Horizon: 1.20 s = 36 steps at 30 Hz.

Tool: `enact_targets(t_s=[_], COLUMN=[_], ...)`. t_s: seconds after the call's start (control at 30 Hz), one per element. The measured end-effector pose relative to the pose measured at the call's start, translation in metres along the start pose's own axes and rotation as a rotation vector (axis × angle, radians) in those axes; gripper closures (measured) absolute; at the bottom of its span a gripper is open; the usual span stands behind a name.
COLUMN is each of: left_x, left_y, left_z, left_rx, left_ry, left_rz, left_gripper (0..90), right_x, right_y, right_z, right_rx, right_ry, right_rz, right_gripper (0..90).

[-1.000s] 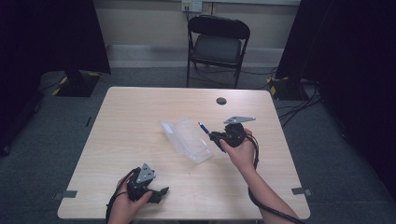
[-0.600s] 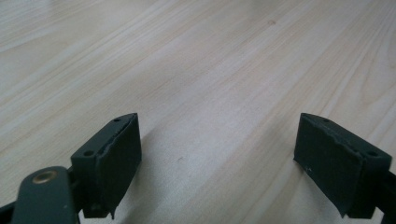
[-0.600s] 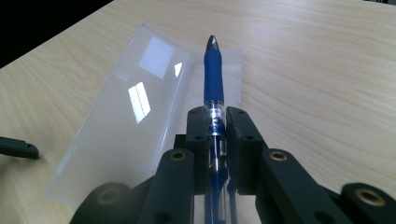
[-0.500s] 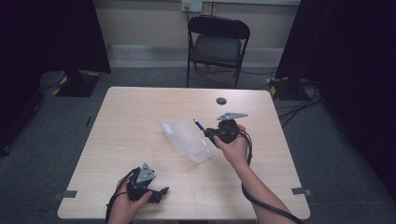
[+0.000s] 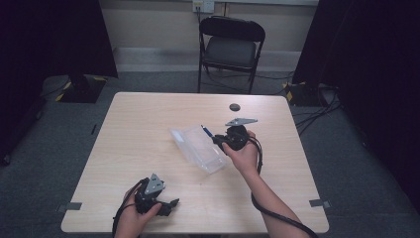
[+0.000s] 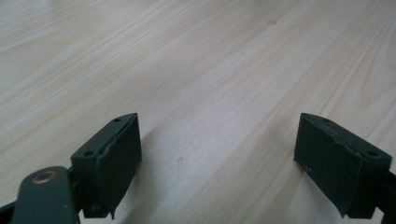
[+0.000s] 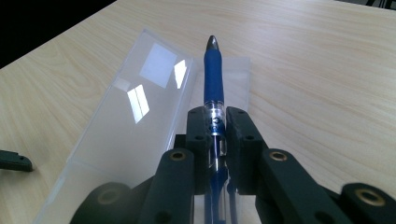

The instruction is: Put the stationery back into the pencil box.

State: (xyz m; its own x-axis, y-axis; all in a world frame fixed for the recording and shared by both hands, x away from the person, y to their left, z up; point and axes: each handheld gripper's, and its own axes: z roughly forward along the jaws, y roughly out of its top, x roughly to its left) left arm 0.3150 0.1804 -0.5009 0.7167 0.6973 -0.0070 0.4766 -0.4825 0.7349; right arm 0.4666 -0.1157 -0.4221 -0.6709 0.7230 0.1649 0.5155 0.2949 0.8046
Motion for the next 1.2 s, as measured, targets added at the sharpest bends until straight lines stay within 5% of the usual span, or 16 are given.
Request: enact_targets(t_s=[1.2], left_x=[0.0], left_y=[0.0], left_z=[0.0], left_rx=[-0.001], left_ry=[0.002], left_rz=[-0.001], left_gripper=[14.7], right_x=[0.006], right_y=[0.006], right_z=[0.036], right_rx=[0.011], right_ry=[-0.002], right_rz=[-0.011], right_gripper=[80.1])
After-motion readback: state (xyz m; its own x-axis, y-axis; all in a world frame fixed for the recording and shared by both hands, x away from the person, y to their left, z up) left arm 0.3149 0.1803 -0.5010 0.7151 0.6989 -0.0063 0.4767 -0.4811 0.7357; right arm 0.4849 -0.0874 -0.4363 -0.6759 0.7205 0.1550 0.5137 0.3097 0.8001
